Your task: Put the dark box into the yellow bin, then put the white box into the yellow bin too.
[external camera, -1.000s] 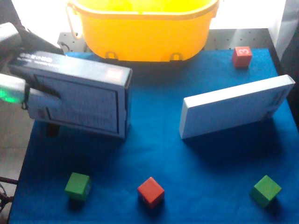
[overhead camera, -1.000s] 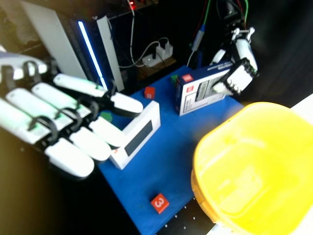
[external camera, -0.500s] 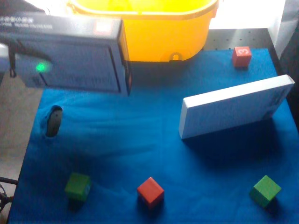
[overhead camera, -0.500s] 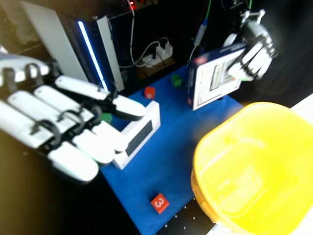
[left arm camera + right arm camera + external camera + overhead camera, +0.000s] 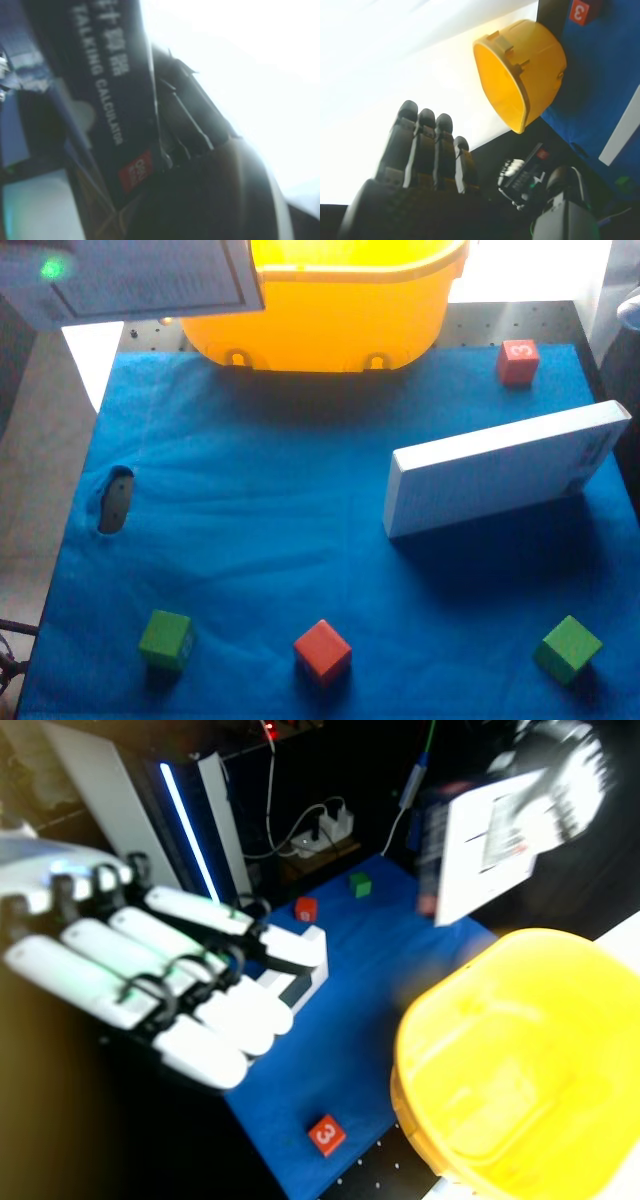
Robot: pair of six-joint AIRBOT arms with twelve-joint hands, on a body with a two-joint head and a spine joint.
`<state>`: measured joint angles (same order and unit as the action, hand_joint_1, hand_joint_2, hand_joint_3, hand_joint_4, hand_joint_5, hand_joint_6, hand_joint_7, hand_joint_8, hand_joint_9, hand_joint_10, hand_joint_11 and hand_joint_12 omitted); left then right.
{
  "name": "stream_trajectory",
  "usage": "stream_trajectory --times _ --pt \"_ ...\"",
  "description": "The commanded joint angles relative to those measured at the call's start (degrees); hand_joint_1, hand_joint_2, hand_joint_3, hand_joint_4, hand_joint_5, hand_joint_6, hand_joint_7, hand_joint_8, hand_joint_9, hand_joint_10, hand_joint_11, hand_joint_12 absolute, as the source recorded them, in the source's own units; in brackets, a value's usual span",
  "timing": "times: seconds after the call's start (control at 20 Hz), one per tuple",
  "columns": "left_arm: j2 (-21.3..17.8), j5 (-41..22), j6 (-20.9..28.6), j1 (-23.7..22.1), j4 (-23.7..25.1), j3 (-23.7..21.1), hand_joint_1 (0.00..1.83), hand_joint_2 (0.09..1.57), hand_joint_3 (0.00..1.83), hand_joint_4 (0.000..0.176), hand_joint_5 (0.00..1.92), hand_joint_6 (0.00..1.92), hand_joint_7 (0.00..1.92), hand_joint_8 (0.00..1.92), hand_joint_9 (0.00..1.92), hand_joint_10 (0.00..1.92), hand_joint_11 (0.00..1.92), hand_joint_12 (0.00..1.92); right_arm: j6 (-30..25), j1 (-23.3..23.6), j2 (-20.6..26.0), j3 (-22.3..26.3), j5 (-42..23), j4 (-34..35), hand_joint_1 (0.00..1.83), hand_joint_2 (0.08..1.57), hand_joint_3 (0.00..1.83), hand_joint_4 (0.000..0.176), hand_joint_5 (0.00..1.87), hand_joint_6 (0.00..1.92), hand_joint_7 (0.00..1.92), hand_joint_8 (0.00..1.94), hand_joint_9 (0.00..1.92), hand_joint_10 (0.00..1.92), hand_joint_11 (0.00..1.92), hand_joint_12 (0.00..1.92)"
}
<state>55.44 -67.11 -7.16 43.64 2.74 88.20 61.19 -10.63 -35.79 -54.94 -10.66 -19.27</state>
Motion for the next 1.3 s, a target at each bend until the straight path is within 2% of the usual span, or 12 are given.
stream_trajectory --times 0.0,0.05,0.15,0.35,0.4,0.7,0.8,0.85,0.9,1.05,1.2,1.25 --pt "0.0 -5.5 0.1 -1.2 -2.5 0.4 1.49 1.11 0.0 0.0 0.74 1.1 0.88 1.04 0.97 1.09 0.99 1.39 0.1 0.5 -0.3 -0.3 -6.4 0.6 0.34 0.83 0.0 0.116 0.02 0.0 0.22 0.0 0.16 0.0 0.14 0.0" --pt "0.3 -4.9 -0.4 -2.2 -2.5 0.9 1.59 1.07 0.0 0.0 0.68 0.71 0.84 0.96 0.97 1.06 0.99 1.4 0.1 0.2 -0.6 -0.5 -6.4 0.6 0.35 0.84 0.0 0.112 0.02 0.0 0.21 0.0 0.14 0.0 0.13 0.0" --pt "1.5 -3.7 -0.5 -4.3 -2.3 2.3 1.47 1.14 0.0 0.0 0.73 1.24 0.75 1.12 0.9 1.17 1.02 1.38 0.1 -0.3 -1.2 -0.8 -6.4 0.6 0.4 0.84 0.0 0.144 0.03 0.0 0.19 0.0 0.12 0.0 0.09 0.0" --pt "4.7 -0.2 -0.6 -8.3 -2.1 5.7 1.48 1.19 0.0 0.0 0.67 1.22 0.71 1.19 0.84 1.25 0.74 1.65 0.1 -0.8 -2.2 -1.1 -6.7 0.6 0.38 0.83 0.0 0.137 0.03 0.0 0.19 0.0 0.12 0.0 0.11 0.01" --pt "5.2 0.5 -0.6 -8.9 -1.9 6.2 1.39 1.15 0.0 0.0 0.89 0.95 0.82 1.21 0.89 1.28 0.82 1.35 0.1 -0.9 -2.6 -1.2 -6.9 0.6 0.39 0.83 0.0 0.14 0.03 0.0 0.18 0.0 0.11 0.0 0.09 0.0" --pt "8.5 4.8 -0.6 -13.5 -0.2 9.9 1.4 1.03 0.0 0.0 1.18 0.58 1.18 0.64 1.05 0.98 0.83 1.13 0.1 -2.4 -5.5 -2.2 -9.5 0.8 0.38 0.85 0.01 0.122 0.03 0.0 0.21 0.01 0.12 0.01 0.11 0.01" --pt "9.9 7.3 -0.6 -15.6 1.6 11.7 1.28 1.02 0.0 0.0 1.22 0.45 1.17 0.82 1.06 0.57 0.71 1.15 0.1 -7.8 -7.2 -3.5 -15.5 5.5 0.39 0.85 0.01 0.123 0.02 0.0 0.21 0.01 0.12 0.0 0.08 0.0" --pt "10.2 8.5 -0.6 -16.8 2.5 12.3 1.22 1.01 0.0 0.0 1.24 0.5 1.08 1.17 1.0 1.33 0.8 1.7 0.1 -9.4 -8.5 -4.4 -17.8 7.7 0.39 0.86 0.01 0.123 0.03 0.0 0.22 0.01 0.13 0.01 0.11 0.01" --pt "10.1 9.2 -0.6 -18.0 3.3 12.4 1.26 1.06 0.0 0.0 1.27 0.33 0.96 1.25 0.76 1.38 0.59 1.68 0.1 -9.6 -9.3 -5.1 -17.9 7.8 0.38 0.88 0.01 0.115 0.03 0.0 0.21 0.01 0.13 0.01 0.11 0.01" --pt "11.5 10.5 -0.6 -23.3 6.7 14.2 1.2 0.98 0.0 0.0 1.33 0.36 0.8 0.53 0.66 0.78 0.44 1.28 0.1 -9.6 -10.5 -5.8 -17.9 7.8 0.4 0.9 0.02 0.095 0.03 0.0 0.18 0.0 0.11 0.0 0.09 0.0" --pt "15.1 11.7 -0.7 -25.6 8.8 17.6 1.22 0.96 0.0 0.0 1.39 0.23 0.84 1.4 0.7 1.56 0.58 1.76 0.1 -9.6 -11.6 -6.2 -17.9 7.8 0.37 0.91 0.01 0.101 0.03 0.0 0.21 0.01 0.14 0.01 0.12 0.02" --pt "16.4 11.9 -0.7 -25.7 9.1 19.0 1.22 0.95 0.0 0.0 1.46 0.11 1.09 1.81 1.12 1.91 1.15 1.91 0.1 -9.6 -12.0 -6.3 -18.1 7.8 0.37 0.9 0.0 0.093 0.03 0.0 0.21 0.01 0.12 0.0 0.1 0.01"
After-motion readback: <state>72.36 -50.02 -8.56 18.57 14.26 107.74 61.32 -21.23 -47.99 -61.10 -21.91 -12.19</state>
